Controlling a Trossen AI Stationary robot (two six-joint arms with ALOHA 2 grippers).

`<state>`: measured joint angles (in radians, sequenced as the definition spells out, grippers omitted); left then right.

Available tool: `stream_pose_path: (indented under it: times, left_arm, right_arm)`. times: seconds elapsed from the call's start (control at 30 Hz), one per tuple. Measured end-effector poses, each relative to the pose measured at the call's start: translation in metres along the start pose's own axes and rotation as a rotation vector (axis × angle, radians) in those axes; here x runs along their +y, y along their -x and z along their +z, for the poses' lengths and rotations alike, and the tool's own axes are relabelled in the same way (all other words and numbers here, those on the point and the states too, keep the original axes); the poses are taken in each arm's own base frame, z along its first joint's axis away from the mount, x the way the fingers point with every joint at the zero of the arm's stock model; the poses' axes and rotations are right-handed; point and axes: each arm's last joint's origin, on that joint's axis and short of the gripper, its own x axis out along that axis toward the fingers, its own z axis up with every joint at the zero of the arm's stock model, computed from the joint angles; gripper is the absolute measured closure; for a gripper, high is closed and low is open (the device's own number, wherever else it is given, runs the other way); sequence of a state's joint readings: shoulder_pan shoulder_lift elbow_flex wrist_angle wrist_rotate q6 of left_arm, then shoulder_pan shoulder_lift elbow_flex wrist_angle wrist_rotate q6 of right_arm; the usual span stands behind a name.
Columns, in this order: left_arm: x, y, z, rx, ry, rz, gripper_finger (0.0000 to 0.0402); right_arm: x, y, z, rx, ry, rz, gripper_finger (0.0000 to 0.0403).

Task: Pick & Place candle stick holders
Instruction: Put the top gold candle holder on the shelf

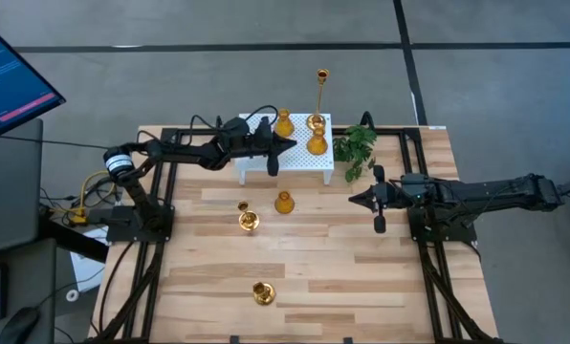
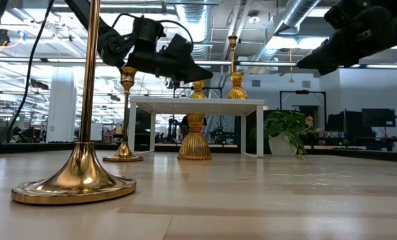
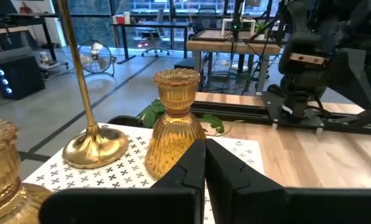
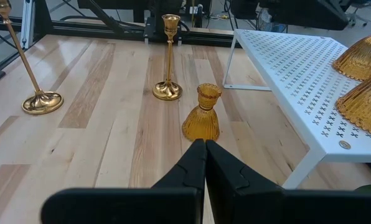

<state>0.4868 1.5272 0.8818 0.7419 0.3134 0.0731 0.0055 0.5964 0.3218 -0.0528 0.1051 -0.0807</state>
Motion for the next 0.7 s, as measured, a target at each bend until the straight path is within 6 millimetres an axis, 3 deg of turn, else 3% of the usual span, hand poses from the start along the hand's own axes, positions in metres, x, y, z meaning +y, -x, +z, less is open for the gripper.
stream_pose_path:
  times: [0.4,0.7]
  left_arm:
    - [-0.007,0.004,0.009,-0.004,0.013,-0.054,0.0395]
    - [-0.039,0.052,0.050,0.136,0.060,-0.194,0.0397]
  right_arm:
    - [0.000,0.000,0.000,0.000,-0.001,0.000,0.0403]
    - [0.000,0.000,0.000,0.000,0.001,0.000,0.0403]
